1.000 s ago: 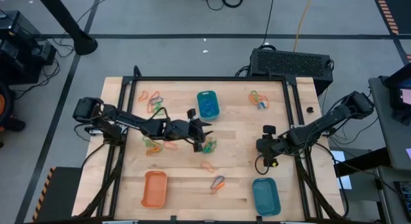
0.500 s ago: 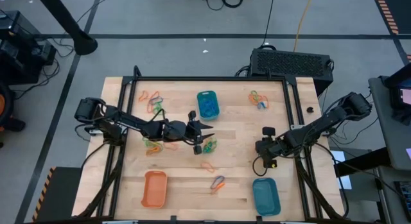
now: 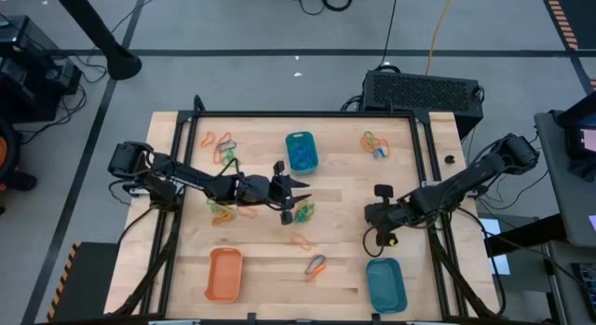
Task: Sort rubber bands into baskets
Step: Put the blue rubber band into the top blue bin
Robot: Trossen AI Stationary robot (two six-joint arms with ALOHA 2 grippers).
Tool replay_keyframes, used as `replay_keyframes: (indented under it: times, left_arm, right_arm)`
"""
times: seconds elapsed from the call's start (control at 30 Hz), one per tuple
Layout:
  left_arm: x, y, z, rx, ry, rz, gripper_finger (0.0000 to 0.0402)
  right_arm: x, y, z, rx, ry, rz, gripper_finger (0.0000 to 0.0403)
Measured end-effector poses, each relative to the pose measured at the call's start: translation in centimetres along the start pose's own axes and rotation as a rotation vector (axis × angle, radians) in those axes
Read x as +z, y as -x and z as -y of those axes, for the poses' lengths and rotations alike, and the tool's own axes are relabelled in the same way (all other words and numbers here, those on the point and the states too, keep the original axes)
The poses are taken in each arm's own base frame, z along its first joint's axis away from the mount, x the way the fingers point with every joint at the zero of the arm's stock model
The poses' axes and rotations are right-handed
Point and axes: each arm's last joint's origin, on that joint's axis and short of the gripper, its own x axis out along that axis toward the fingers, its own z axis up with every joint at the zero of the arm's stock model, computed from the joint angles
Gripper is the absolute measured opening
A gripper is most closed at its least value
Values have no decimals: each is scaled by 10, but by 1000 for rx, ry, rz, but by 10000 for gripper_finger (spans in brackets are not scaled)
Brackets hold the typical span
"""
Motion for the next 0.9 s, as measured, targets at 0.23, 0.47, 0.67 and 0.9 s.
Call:
replay_keyframes:
  times: [0.23,0.47,0.67,0.9]
  left_arm:
    - [-3,-9,6,-131,104,74,141]
    - [-19,-48,16,-349,205,167,141]
    - [-24,-86,23,-379,450,136,141]
    - [-27,-111,21,-361,584,68,141]
  right_arm:
    - [24,15,-4,-5,41,112,1]
    - [43,18,-2,-48,66,274,1]
    - [53,19,1,-46,73,358,0]
    - [54,18,5,-48,72,352,0]
